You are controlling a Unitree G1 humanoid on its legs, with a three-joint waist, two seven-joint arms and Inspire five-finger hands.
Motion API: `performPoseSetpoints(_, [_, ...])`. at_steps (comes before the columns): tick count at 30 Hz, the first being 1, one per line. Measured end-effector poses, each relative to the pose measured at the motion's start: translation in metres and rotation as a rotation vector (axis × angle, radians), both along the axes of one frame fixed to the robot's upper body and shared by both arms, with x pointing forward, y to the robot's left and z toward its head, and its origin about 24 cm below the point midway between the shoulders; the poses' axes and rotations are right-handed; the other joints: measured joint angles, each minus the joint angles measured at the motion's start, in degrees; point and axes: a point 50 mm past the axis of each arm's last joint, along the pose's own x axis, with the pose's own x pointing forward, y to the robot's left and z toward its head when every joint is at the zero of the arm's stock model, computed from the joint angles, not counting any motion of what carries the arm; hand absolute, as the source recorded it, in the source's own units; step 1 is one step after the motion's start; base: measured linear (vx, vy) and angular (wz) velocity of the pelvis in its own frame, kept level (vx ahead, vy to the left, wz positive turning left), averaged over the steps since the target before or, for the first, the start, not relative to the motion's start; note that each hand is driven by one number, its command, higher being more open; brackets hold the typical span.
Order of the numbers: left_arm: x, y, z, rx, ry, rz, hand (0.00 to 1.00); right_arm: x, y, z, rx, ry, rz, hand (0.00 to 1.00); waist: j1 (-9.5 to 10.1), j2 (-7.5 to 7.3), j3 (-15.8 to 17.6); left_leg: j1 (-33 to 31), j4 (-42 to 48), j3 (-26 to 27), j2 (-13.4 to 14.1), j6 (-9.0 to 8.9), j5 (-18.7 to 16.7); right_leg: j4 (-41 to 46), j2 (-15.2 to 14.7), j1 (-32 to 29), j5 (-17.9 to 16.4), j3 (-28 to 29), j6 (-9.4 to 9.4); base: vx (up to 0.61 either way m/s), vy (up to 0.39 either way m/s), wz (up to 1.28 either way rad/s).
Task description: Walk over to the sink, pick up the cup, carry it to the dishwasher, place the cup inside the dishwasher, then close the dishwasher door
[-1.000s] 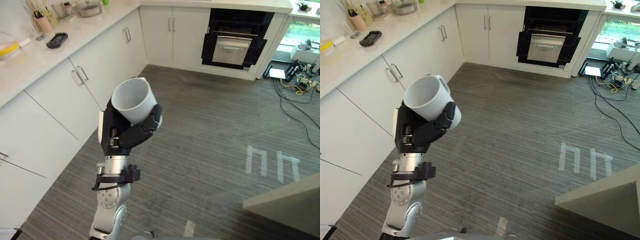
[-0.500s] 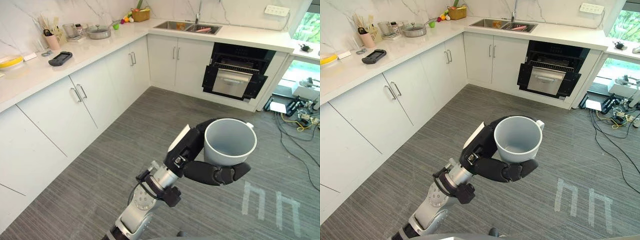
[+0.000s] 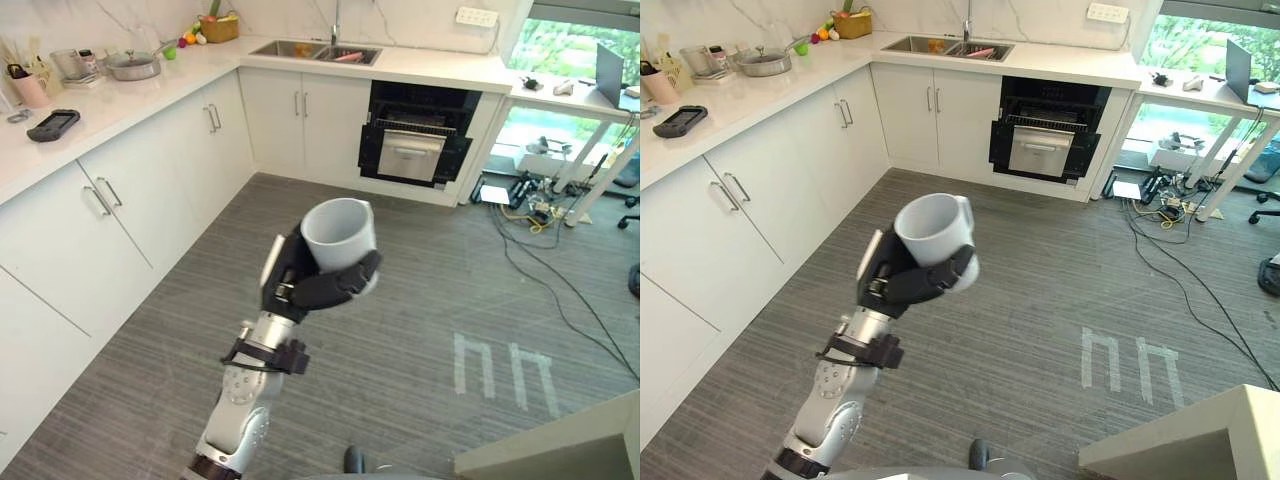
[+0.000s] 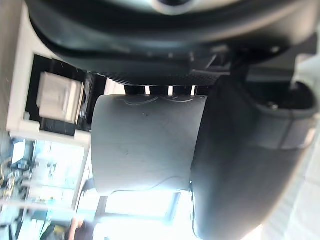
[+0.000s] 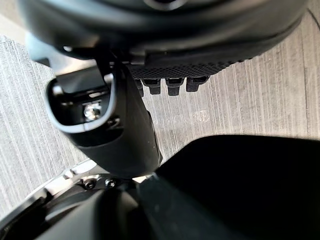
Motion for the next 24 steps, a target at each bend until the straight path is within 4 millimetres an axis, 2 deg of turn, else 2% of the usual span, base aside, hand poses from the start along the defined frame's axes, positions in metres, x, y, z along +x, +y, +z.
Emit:
performPoseSetpoints(1, [-0.003, 0.001, -0.003, -0.001, 0.015, 0.005, 0.0, -0.002, 0.0, 0.0, -0.002, -0.003, -0.002, 1.0, 0.07, 0.03, 0.02, 0.89, -1.61, 0.46, -0.22, 0.02, -0.01, 0.0, -0.29, 0.17, 0.0, -0.62, -0.01, -0.09, 0.09, 0.23])
performPoseSetpoints(2, [-0.006, 0.001, -0.004, -0.004, 0.022, 0.005, 0.0, -0.004, -0.001, 0.0, -0.005, -0.008, -0.003, 1.0, 0.03, 0.11, 0.01, 1.78, -3.62, 1.04, -0.34, 0.86, -0.45, -0.04, -0.25, -0.1, -0.01, -0.99, -0.02, -0.09, 0.063, 0.14])
performPoseSetpoints(3, [-0.008, 0.0, -0.003, -0.011, 0.019, 0.002, 0.0, -0.004, -0.002, 0.0, -0.008, -0.01, -0.003, 1.0, -0.01, 0.62, -0.07, 2.29, -5.36, 1.6, -0.08, 3.54, -1.78, -0.05, 0.38, -0.4, -0.01, -1.26, -0.02, -0.06, 0.04, 0.12])
performPoseSetpoints(4, [-0.01, -0.004, 0.002, -0.036, -0.003, -0.008, 0.0, -0.004, -0.012, 0.003, -0.03, -0.019, 0.001, 1.0, -0.1, 4.61, -0.38, 2.25, -8.43, 3.22, 3.5, 7.12, -10.43, 4.49, 2.8, -2.95, -0.18, -2.95, -0.93, -0.03, 0.026, -0.06])
performPoseSetpoints(5, [-0.011, -0.002, 0.003, -0.04, -0.012, 0.003, 0.0, -0.001, -0.013, 0.003, -0.034, -0.027, 0.003, 1.0, 0.11, 4.43, -0.26, 2.33, -7.95, 5.65, 4.17, 5.65, -10.78, 11.63, 2.37, -5.49, -3.74, -3.19, -2.45, 0.05, -0.006, -0.33])
performPoseSetpoints(6, [-0.013, 0.002, -0.001, -0.052, 0.009, 0.034, 0.0, 0.007, -0.017, 0.005, -0.043, -0.064, 0.029, 1.0, 0.12, 4.38, -0.07, 3.67, -7.85, 7.63, 3.48, 6.97, -10.72, 20.85, 1.87, -7.2, -10.5, -3.94, -1.49, 0.15, -0.044, -0.45])
performPoseSetpoints(7, [-0.014, 0.005, -0.002, -0.05, 0.012, 0.05, 0.0, 0.009, -0.012, 0.005, -0.031, -0.072, 0.051, 1.0, -0.07, 3.11, 0.28, 2.38, -2.07, 7.32, 2.67, 8.12, -9.66, 22.88, 0.98, -6.1, -15.49, -3.64, -2.48, 0.17, -0.107, -0.37])
performPoseSetpoints(8, [-0.015, 0.005, -0.006, -0.06, 0.034, 0.064, 0.0, 0.011, -0.015, 0.005, -0.036, -0.075, 0.062, 1.0, 0.02, 4.4, 2.02, -3.63, 13.09, 5.25, 4.64, 12.43, -6.28, 23.45, 1.16, -5.18, -17.18, -3.32, -3.55, 0.13, -0.11, -0.25])
performPoseSetpoints(9, [-0.02, 0.006, -0.012, -0.065, 0.068, 0.08, 0.0, 0.009, -0.018, 0.006, -0.038, -0.072, 0.067, 1.0, 0.18, 4.77, 2.21, -7.7, 21.48, 3.63, 5.41, 15.23, -1.65, 22.72, 1.36, -3.98, -17.22, -2.27, -3.74, 0.1, -0.085, -0.32])
performPoseSetpoints(10, [-0.024, 0.007, -0.017, -0.072, 0.097, 0.096, 0.0, 0.006, -0.018, 0.006, -0.035, -0.065, 0.079, 1.0, 0.23, 4.9, 2.19, -10.81, 27.83, 2.16, 5.94, 14.03, 1.45, 21.61, 1.43, -2.38, -17.29, -1.57, -3.95, 0.2, -0.056, -0.35])
performPoseSetpoints(11, [-0.026, 0.008, -0.02, -0.074, 0.11, 0.101, 0.0, 0.006, -0.017, 0.006, -0.03, -0.061, 0.102, 1.0, 0.27, 4.84, 2.24, -14.62, 33.37, 0.53, 6.8, 12.51, 0.57, 20.45, 1.47, -0.81, -17.42, -1.08, -4.37, 0.28, -0.054, -0.21])
performPoseSetpoints(13, [-0.026, 0.007, -0.022, -0.079, 0.118, 0.1, 0.0, 0.006, -0.016, 0.006, -0.027, -0.053, 0.133, 1.0, 0.3, 4.19, 2.66, -18.37, 33.88, -0.21, 7.69, 12.13, -1.37, 18.14, 1.5, 2.0, -17.2, -0.58, -5.08, 0.26, -0.064, -0.13])
performPoseSetpoints(15, [-0.027, 0.01, -0.023, -0.072, 0.118, 0.104, 0.0, 0.003, -0.013, 0.005, -0.017, -0.037, 0.153, 1.0, 1.21, 3.28, 3.26, -18.83, 26.27, -1.26, 6.59, 10.47, -2.15, 15.76, 1.41, 5.52, -16.67, 1.01, -4.3, 0.24, -0.045, -0.28])
performPoseSetpoints(16, [-0.027, 0.013, -0.024, -0.068, 0.118, 0.112, 0.0, 0.0, -0.012, 0.004, -0.014, -0.023, 0.166, 1.0, 1.63, 2.93, 3.39, -18.51, 17.8, -3.41, 4.49, 8.34, -2.61, 14.25, 1.15, 7.59, -16.64, 1.94, -4.22, 0.22, -0.008, -0.3])
performPoseSetpoints(17, [-0.028, 0.015, -0.024, -0.068, 0.118, 0.12, 0.0, 0.0, -0.013, 0.004, -0.015, -0.02, 0.175, 1.0, 1.68, 2.84, 3.4, -18.43, 13.21, -4.77, 2.97, 7.28, -2.62, 13.59, 0.94, 8.31, -16.67, 2.4, -4.14, 0.27, 0.031, -0.37])
performPoseSetpoints(18, [-0.028, 0.018, -0.024, -0.069, 0.119, 0.137, 0.0, -0.001, -0.014, 0.003, -0.01, -0.009, 0.192, 1.0, 1.91, 2.63, 3.51, -18.43, 2.85, -7.35, -0.28, 5.48, -1.5, 12.18, 0.28, 9.68, -16.91, 3.47, -3.6, 0.31, 0.107, -0.37])
performPoseSetpoints(19, [-0.028, 0.02, -0.024, -0.07, 0.119, 0.152, 0.0, -0.004, -0.014, 0.003, -0.001, 0.001, 0.193, 1.0, 2.33, 2.47, 3.61, -18.47, -7.13, -8.52, -2.72, 4.57, 1.32, 10.86, -0.4, 11.09, -17.35, 4.26, -2.82, 0.26, 0.1, -0.35])
performPoseSetpoints(21, [-0.032, 0.021, -0.022, -0.083, 0.122, 0.172, 0.0, -0.007, -0.015, 0.003, 0.01, 0.009, 0.209, 1.0, 2.53, 2.52, 3.62, -19.07, -17.32, -8.32, -4.13, 3.7, 5.67, 8.93, -0.38, 13.76, -18.17, 4.93, -1.62, 0.32, 0.143, -0.18])
performPoseSetpoints(22, [-0.034, 0.02, -0.021, -0.098, 0.121, 0.18, 0.0, -0.013, -0.015, 0.002, 0.018, 0.022, 0.207, 1.0, 2.74, 2.51, 3.62, -21.41, -18.02, -7.38, -3.93, 2.56, 7.83, 7.42, 0.08, 16.41, -19.18, 4.91, -0.6, 0.41, 0.197, -0.09])
performPoseSetpoints(23, [-0.034, 0.02, -0.021, -0.101, 0.123, 0.183, 0.0, -0.015, -0.015, 0.002, 0.019, 0.029, 0.214, 1.0, 3.04, 2.32, 3.6, -22.02, -17.0, -6.96, -3.82, 2.44, 9.98, 6.82, 0.05, 17.55, -19.78, 5.08, -0.11, 0.37, 0.192, -0.01])
performPoseSetpoints(24, [-0.033, 0.021, -0.021, -0.1, 0.121, 0.191, 0.0, -0.017, -0.013, 0.001, 0.019, 0.038, 0.232, 1.0, 3.14, 1.46, 3.09, -23.08, -14.49, -5.66, -4.17, 3.27, 15.04, 6.31, -0.95, 18.85, -21.08, 5.06, 1.18, 0.5, 0.251, 0.07])
